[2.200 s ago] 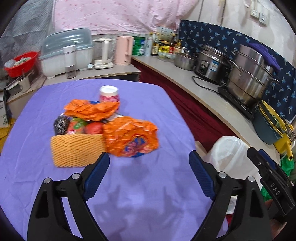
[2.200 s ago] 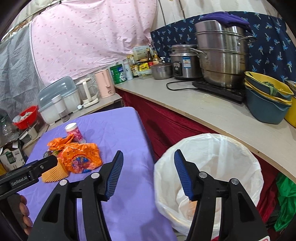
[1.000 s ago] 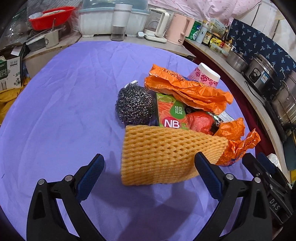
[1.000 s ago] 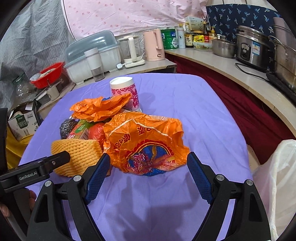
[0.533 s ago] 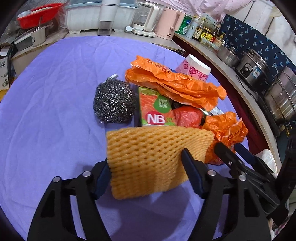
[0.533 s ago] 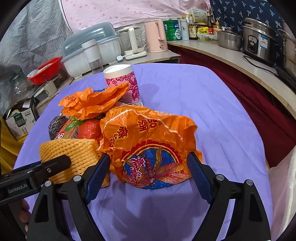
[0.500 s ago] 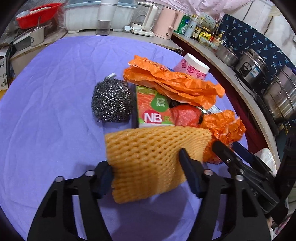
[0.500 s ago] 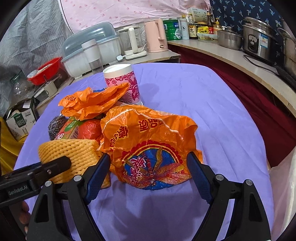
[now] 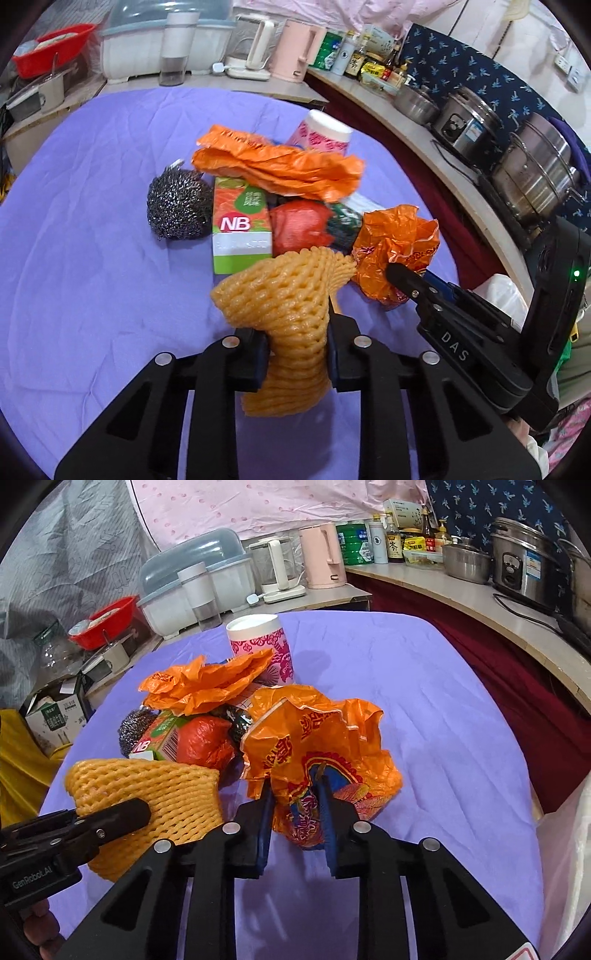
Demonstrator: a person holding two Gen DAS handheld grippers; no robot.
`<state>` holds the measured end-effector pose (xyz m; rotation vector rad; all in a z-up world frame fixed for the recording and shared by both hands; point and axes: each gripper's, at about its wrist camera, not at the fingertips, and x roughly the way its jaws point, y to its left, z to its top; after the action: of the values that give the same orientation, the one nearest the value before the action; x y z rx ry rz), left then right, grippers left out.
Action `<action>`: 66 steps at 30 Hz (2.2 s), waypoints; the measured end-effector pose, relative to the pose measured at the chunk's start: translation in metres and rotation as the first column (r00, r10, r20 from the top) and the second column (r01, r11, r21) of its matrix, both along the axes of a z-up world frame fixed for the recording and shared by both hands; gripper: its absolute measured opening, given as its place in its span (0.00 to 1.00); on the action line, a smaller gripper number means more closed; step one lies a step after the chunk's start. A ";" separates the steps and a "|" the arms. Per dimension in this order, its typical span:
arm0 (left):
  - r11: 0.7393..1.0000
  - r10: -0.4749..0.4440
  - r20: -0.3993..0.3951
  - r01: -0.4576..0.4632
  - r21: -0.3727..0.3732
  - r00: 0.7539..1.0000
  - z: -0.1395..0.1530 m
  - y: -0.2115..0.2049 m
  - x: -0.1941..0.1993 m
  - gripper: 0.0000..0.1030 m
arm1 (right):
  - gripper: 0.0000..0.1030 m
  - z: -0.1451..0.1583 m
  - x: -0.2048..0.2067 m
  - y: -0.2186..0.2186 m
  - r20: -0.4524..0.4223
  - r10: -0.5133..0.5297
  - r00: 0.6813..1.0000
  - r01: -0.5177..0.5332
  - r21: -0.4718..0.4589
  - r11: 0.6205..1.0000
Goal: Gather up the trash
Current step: 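Grasp another orange foam net with the left tool while the right tool grasps an orange snack bag, then carry the foam net and snack bag over the bin and open both tools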
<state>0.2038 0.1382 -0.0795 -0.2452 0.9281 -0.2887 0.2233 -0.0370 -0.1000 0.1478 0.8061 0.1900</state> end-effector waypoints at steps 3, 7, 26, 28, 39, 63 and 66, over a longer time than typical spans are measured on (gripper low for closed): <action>1.000 -0.006 0.019 0.006 0.003 1.000 0.010 -0.003 -0.010 0.22 | 0.20 0.013 -0.011 -0.010 0.024 -0.017 1.000 0.017 0.015 1.000; 1.000 -0.022 0.052 0.021 0.008 0.998 0.026 -0.011 -0.024 0.22 | 0.20 0.034 -0.029 -0.024 0.065 -0.043 0.997 0.042 0.023 0.999; 0.979 -0.202 0.210 0.195 0.056 0.957 0.099 -0.103 -0.096 0.22 | 0.20 0.103 -0.139 -0.136 0.225 -0.259 0.939 0.249 0.071 0.966; 0.972 -0.234 0.216 0.226 0.065 0.948 0.102 -0.119 -0.101 0.22 | 0.20 0.103 -0.147 -0.149 0.223 -0.283 0.933 0.273 0.074 0.959; 0.928 -0.371 0.217 0.353 0.118 0.903 0.101 -0.201 -0.123 0.22 | 0.20 0.090 -0.196 -0.219 0.208 -0.411 0.887 0.403 0.081 0.911; 0.860 -0.507 0.160 0.483 0.167 0.847 0.057 -0.325 -0.119 0.22 | 0.20 0.025 -0.214 -0.302 0.076 -0.534 0.842 0.528 0.081 0.845; 0.859 -0.507 0.146 0.483 0.171 0.850 0.052 -0.333 -0.112 0.22 | 0.20 0.021 -0.211 -0.304 0.065 -0.535 0.843 0.529 0.086 0.844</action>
<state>0.0913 -0.1945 -0.0280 0.1494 0.8077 -0.7175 0.0121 -0.3411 -0.0793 0.4168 0.6441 -0.3065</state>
